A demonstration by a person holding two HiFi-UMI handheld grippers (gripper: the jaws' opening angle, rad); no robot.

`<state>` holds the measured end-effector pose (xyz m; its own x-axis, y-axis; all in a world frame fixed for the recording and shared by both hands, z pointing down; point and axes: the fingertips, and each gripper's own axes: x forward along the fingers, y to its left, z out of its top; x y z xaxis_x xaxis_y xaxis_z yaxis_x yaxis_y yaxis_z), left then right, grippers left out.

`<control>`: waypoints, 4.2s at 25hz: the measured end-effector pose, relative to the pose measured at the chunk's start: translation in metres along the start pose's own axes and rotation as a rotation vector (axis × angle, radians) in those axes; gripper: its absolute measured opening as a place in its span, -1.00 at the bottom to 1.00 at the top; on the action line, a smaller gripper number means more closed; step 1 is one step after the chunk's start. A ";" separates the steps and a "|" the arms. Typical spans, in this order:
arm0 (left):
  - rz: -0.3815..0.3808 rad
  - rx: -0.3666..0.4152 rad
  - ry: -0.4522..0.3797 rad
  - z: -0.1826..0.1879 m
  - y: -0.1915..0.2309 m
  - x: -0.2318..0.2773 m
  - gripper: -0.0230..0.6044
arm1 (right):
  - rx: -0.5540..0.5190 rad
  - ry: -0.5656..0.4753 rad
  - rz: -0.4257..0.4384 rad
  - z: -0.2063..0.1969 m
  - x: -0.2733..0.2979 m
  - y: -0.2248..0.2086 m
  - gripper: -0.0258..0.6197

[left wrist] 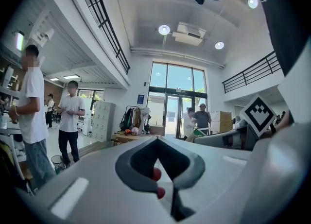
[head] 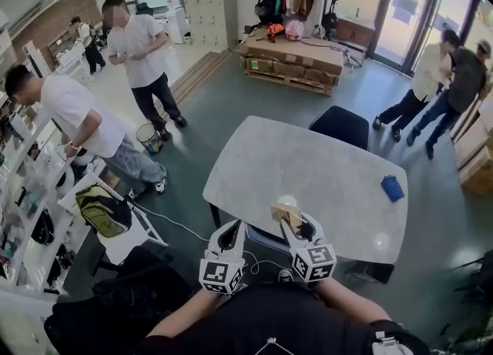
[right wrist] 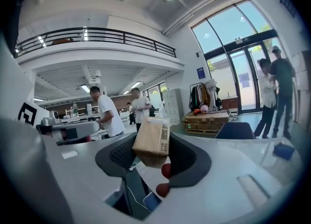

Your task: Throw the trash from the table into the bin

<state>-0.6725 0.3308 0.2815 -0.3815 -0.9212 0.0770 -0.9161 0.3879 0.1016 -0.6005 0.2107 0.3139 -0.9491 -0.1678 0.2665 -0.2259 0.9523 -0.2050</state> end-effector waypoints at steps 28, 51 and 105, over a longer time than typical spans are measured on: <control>-0.511 -0.015 0.084 -0.063 -0.183 0.006 -0.93 | 0.066 -0.093 -0.470 -0.042 -0.207 -0.062 -0.25; -0.812 0.056 0.158 -0.072 -0.695 0.070 -0.93 | 0.224 -0.332 -0.861 -0.094 -0.646 -0.369 -0.26; -0.904 0.105 0.487 -0.266 -0.738 0.232 -0.93 | 0.660 0.019 -1.034 -0.365 -0.591 -0.556 -0.26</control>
<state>-0.0521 -0.1605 0.4882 0.5252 -0.7456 0.4102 -0.8508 -0.4696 0.2359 0.1660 -0.1266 0.6146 -0.2546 -0.7591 0.5992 -0.9438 0.0599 -0.3251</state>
